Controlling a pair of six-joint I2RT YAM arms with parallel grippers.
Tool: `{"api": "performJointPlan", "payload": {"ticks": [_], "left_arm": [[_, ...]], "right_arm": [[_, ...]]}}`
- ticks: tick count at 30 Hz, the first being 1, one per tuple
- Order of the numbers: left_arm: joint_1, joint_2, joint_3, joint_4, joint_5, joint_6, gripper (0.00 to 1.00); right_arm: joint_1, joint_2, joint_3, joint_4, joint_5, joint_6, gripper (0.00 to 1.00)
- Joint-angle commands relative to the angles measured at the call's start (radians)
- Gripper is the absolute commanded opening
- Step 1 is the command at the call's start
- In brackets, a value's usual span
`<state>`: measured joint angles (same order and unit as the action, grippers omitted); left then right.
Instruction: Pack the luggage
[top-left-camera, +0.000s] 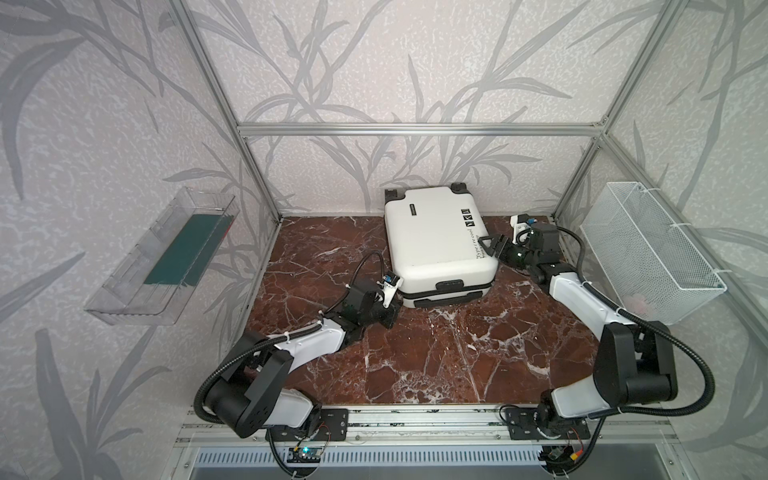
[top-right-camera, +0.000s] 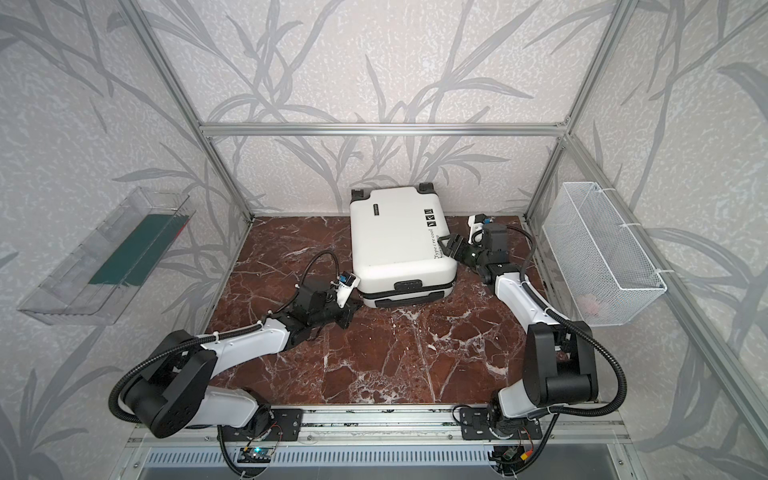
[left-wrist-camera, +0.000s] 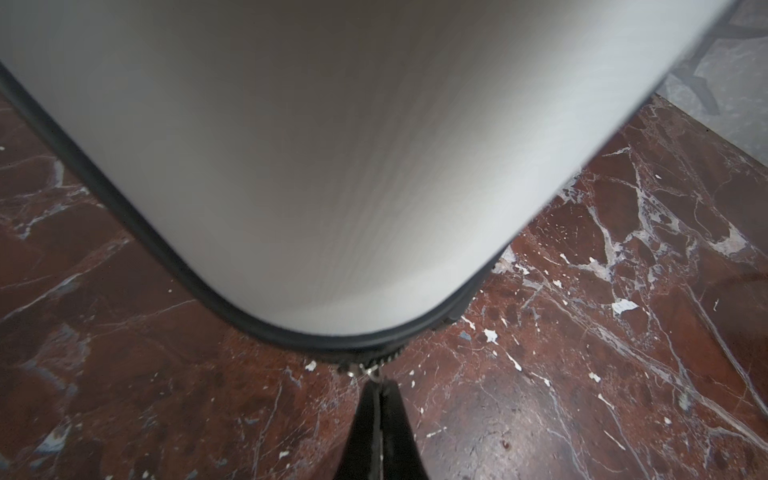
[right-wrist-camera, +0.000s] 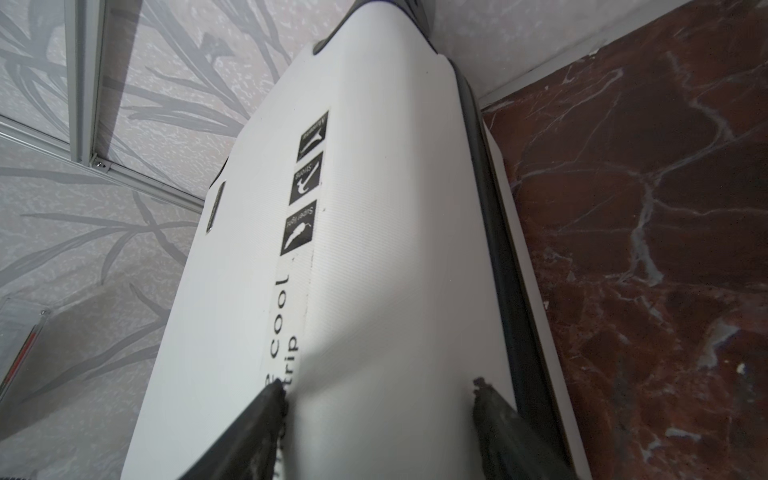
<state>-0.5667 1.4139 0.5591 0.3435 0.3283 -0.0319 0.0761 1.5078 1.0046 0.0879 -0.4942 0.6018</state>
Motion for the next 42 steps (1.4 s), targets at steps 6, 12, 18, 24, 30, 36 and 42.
{"api": "performJointPlan", "payload": {"ticks": [6, 12, 18, 24, 30, 36, 42], "left_arm": [[-0.082, 0.005, -0.003, 0.089, 0.039, 0.061, 0.00], [-0.081, -0.168, -0.082, 0.037, -0.052, 0.069, 0.00], [-0.081, -0.244, -0.114, 0.012, -0.079, 0.058, 0.00], [-0.083, -0.187, -0.074, 0.016, 0.028, 0.059, 0.00], [-0.101, -0.160, -0.044, 0.030, 0.055, 0.071, 0.00], [-0.099, -0.326, -0.082, -0.005, -0.049, 0.096, 0.00], [-0.100, -0.373, -0.105, -0.029, -0.061, 0.080, 0.00]], "right_arm": [[0.073, 0.045, -0.046, -0.133, -0.104, -0.002, 0.71], [0.071, 0.070, -0.004, -0.155, -0.097, -0.017, 0.71], [0.071, 0.083, 0.000, -0.150, -0.100, -0.017, 0.71], [0.073, 0.087, -0.025, -0.120, -0.112, 0.003, 0.70], [0.076, 0.087, -0.036, -0.109, -0.116, 0.012, 0.70], [0.076, 0.090, -0.031, -0.118, -0.110, 0.007, 0.70], [0.076, 0.101, -0.030, -0.101, -0.114, 0.018, 0.70]]}}
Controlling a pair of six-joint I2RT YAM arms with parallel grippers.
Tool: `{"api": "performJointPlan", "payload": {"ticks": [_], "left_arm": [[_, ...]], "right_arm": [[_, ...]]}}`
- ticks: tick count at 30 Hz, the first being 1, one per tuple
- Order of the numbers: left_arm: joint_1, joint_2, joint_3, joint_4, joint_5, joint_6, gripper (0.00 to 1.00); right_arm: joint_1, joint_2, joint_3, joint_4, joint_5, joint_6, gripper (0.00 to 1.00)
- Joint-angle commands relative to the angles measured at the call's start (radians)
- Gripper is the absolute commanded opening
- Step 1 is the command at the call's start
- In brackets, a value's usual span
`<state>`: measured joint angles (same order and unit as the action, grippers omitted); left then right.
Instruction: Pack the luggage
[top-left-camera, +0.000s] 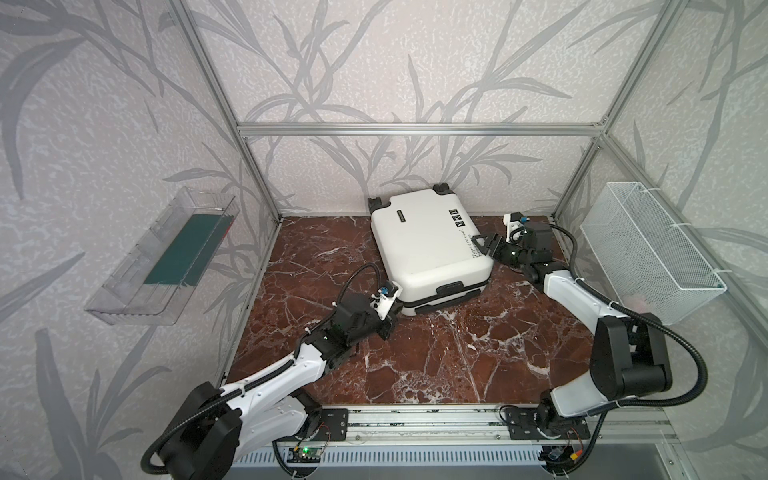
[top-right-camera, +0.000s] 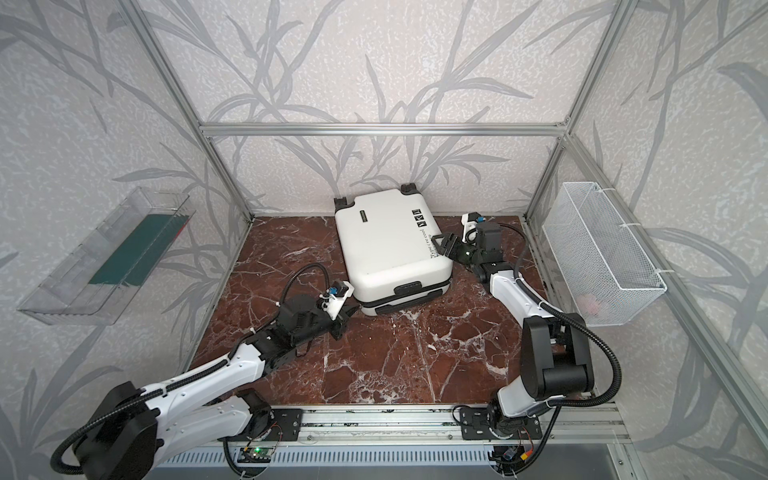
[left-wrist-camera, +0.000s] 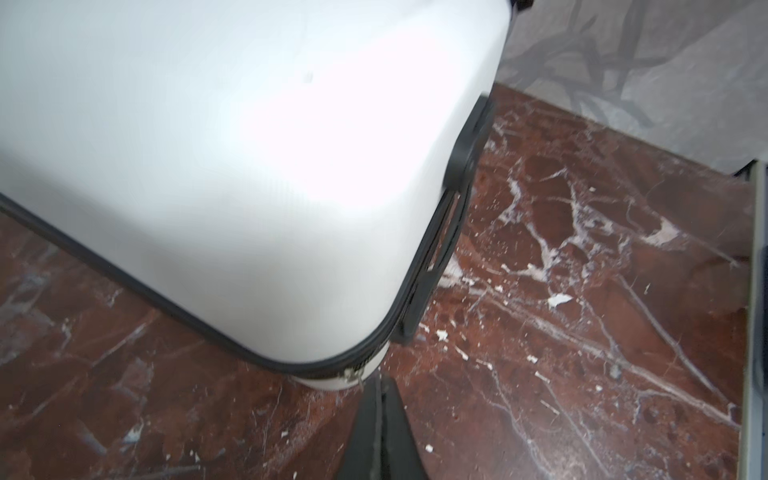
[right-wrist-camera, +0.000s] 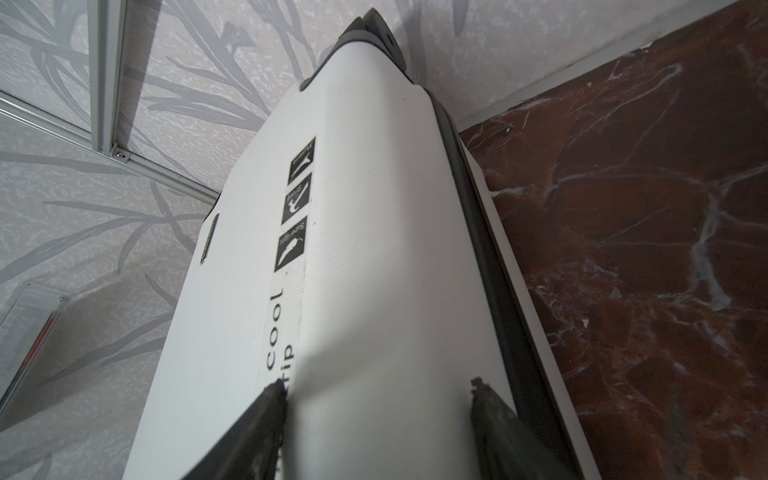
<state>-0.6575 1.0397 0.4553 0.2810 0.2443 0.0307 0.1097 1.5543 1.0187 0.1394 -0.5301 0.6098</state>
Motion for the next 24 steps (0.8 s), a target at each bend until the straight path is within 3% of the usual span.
{"api": "performJointPlan", "payload": {"ticks": [1, 6, 7, 9, 12, 18, 24], "left_arm": [[-0.008, 0.012, -0.001, 0.037, 0.023, 0.014, 0.00], [-0.008, 0.035, -0.022, 0.083, -0.027, 0.000, 0.00], [-0.008, 0.030, -0.029, 0.088, -0.039, 0.004, 0.05], [-0.009, 0.013, -0.060, 0.117, -0.081, 0.002, 0.27], [-0.009, -0.028, -0.129, 0.180, -0.143, -0.015, 0.40], [-0.009, -0.060, -0.258, 0.284, -0.222, -0.060, 0.50], [-0.008, 0.031, -0.246, 0.334, -0.262, -0.068, 0.51]], "right_arm": [[0.044, 0.055, -0.048, -0.151, -0.079, 0.011, 0.70], [0.044, 0.047, -0.055, -0.157, -0.076, 0.003, 0.70], [0.044, 0.046, -0.057, -0.161, -0.076, 0.002, 0.70], [0.044, 0.043, -0.051, -0.164, -0.076, 0.002, 0.70], [0.044, 0.044, -0.045, -0.169, -0.077, 0.001, 0.70], [0.044, 0.043, -0.039, -0.179, -0.073, -0.005, 0.70], [0.044, 0.051, -0.043, -0.180, -0.070, -0.006, 0.70]]}}
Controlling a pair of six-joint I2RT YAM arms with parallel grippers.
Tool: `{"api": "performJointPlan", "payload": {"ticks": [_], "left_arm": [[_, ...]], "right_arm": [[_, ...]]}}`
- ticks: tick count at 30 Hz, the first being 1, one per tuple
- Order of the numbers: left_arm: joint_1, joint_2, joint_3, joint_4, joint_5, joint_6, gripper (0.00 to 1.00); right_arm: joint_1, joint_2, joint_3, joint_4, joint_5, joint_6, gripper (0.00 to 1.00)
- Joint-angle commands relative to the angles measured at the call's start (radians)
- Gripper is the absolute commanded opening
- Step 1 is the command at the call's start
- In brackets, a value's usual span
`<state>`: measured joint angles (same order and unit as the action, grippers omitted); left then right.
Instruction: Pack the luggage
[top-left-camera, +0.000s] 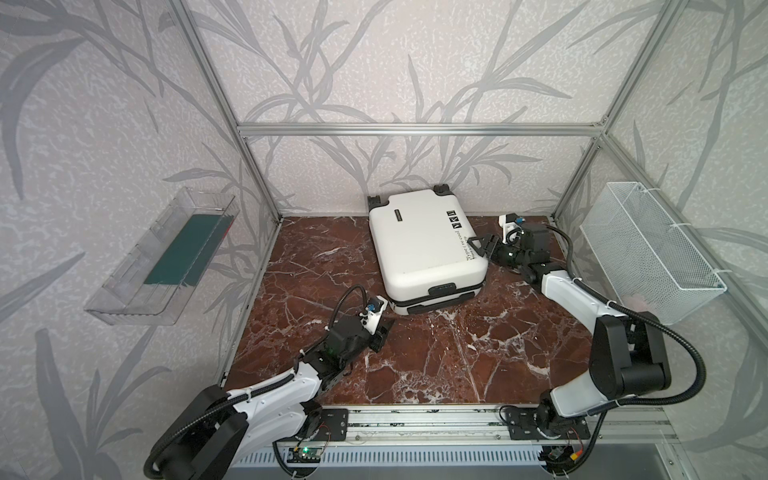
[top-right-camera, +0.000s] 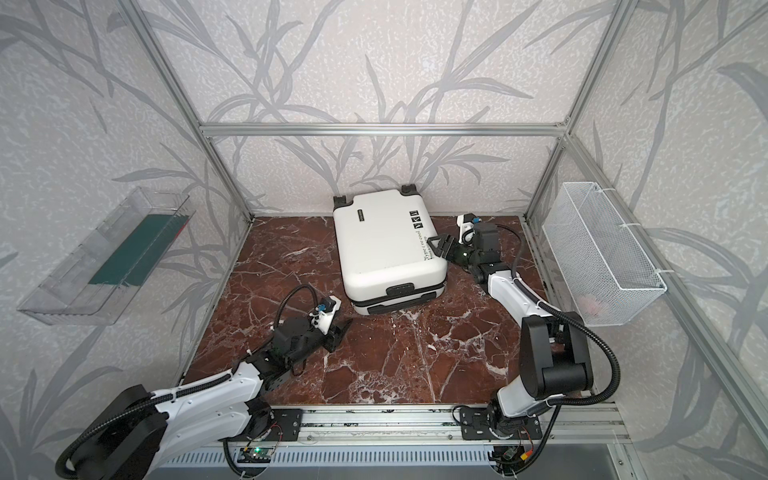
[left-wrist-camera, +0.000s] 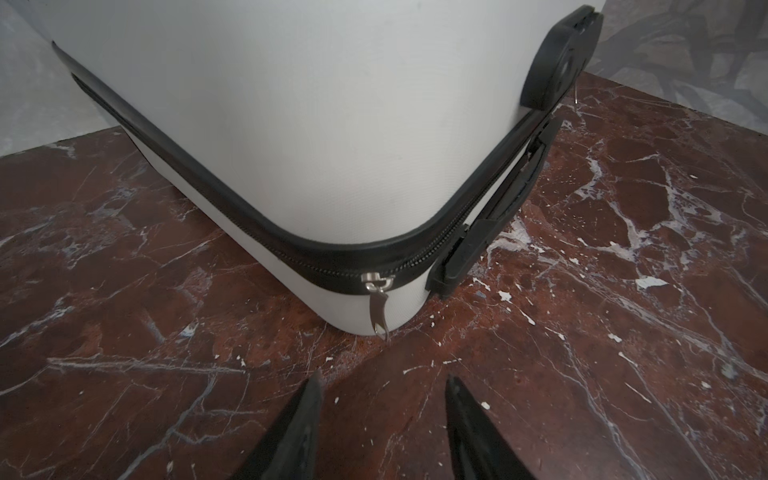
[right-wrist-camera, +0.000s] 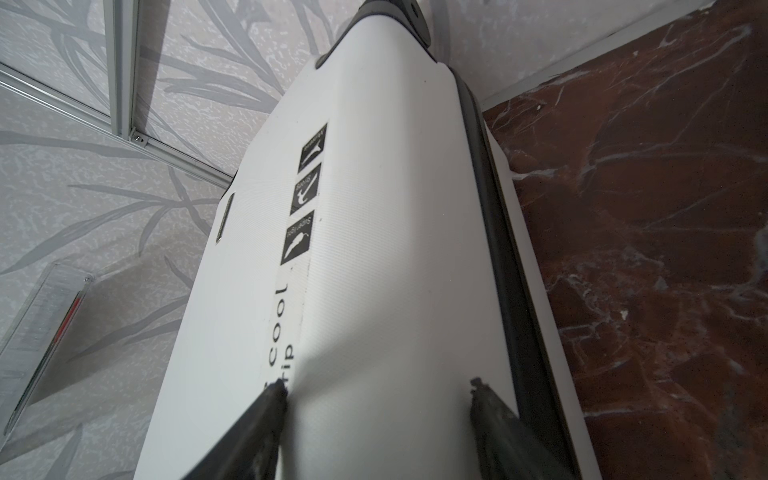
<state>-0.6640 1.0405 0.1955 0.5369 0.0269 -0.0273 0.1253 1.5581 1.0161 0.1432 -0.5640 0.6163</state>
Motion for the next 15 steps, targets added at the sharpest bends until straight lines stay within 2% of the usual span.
{"api": "performJointPlan", "payload": {"ticks": [1, 7, 15], "left_arm": [[-0.001, 0.047, 0.019, 0.091, -0.045, -0.008, 0.51], [0.000, 0.182, 0.044, 0.208, -0.023, -0.012, 0.51], [0.001, 0.383, 0.031, 0.488, -0.014, -0.060, 0.51]], "right_arm": [[0.028, 0.048, -0.040, -0.186, -0.035, -0.012, 0.70], [0.030, 0.057, -0.030, -0.200, -0.033, -0.016, 0.69], [0.030, 0.048, -0.019, -0.225, -0.025, -0.031, 0.69]]}}
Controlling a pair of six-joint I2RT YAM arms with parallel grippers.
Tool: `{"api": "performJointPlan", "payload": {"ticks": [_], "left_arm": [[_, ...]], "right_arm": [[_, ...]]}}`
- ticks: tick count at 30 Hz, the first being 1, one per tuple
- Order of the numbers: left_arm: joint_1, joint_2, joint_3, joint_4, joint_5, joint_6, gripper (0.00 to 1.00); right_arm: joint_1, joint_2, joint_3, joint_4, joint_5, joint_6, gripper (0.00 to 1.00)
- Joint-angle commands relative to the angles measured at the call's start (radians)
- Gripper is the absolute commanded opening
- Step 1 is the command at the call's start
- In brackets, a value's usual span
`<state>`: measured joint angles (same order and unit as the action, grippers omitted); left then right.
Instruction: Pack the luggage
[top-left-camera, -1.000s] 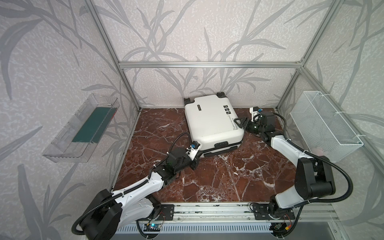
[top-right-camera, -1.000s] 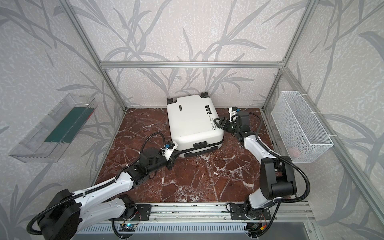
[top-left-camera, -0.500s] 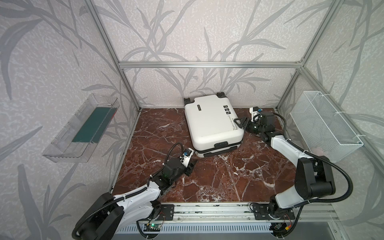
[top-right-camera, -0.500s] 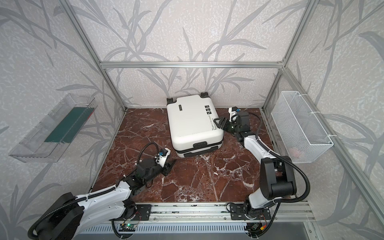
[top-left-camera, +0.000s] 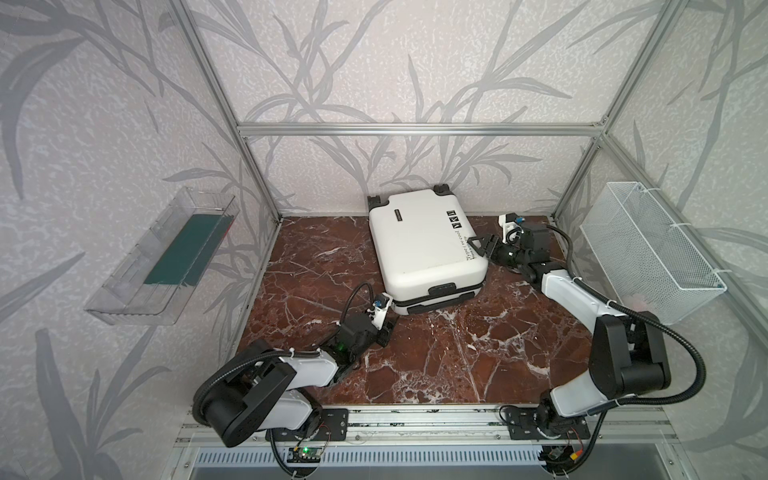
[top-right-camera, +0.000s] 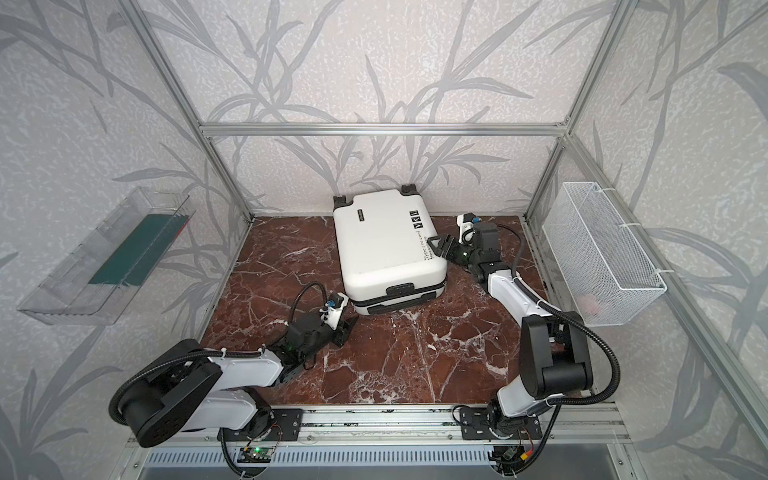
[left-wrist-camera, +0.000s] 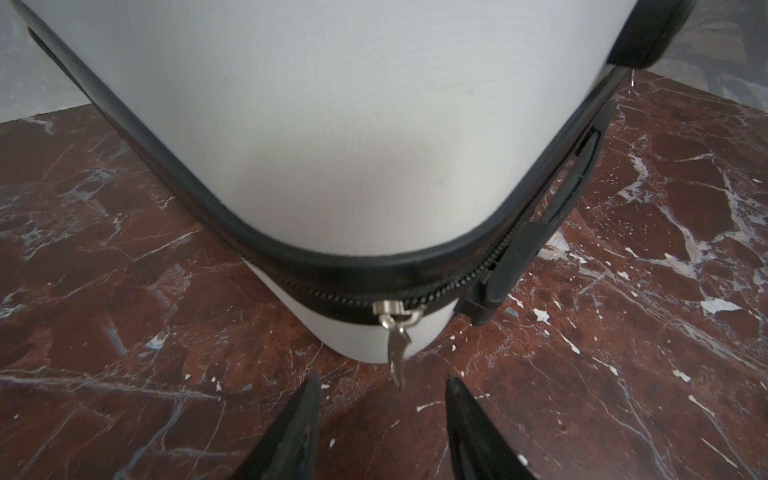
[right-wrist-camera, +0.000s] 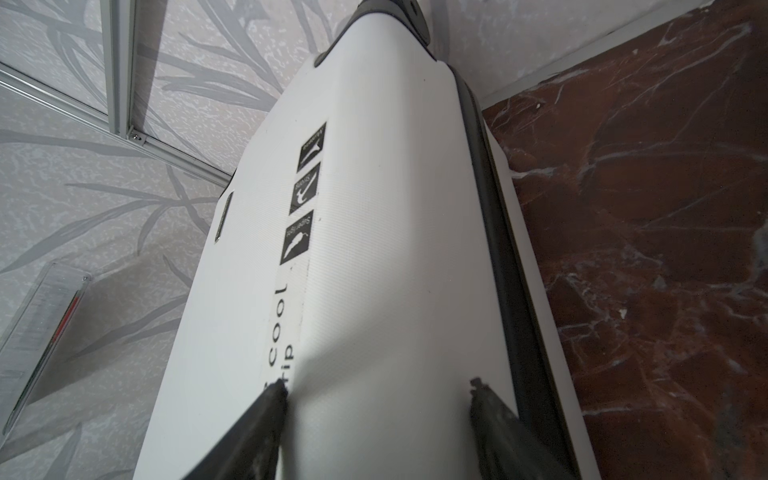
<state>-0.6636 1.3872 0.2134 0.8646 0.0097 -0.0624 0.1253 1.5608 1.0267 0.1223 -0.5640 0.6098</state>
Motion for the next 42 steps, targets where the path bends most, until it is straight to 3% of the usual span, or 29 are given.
{"api": "performJointPlan", "payload": {"ticks": [1, 19, 27, 32, 42], "left_arm": [[0.001, 0.051, 0.015, 0.174, 0.007, -0.025, 0.50], [0.027, 0.127, 0.051, 0.234, 0.024, -0.017, 0.34], [0.032, 0.146, 0.059, 0.266, 0.056, -0.029, 0.16], [0.033, 0.128, 0.063, 0.253, 0.047, -0.023, 0.22], [0.038, 0.112, 0.082, 0.240, 0.057, -0.007, 0.22]], "right_arm": [[0.030, 0.045, -0.030, -0.207, -0.025, -0.027, 0.69], [0.031, 0.043, -0.033, -0.211, -0.033, -0.036, 0.69], [0.031, 0.042, -0.019, -0.225, -0.036, -0.038, 0.68], [0.031, 0.042, -0.016, -0.232, -0.036, -0.043, 0.68], [0.033, 0.043, -0.014, -0.236, -0.033, -0.047, 0.68]]}}
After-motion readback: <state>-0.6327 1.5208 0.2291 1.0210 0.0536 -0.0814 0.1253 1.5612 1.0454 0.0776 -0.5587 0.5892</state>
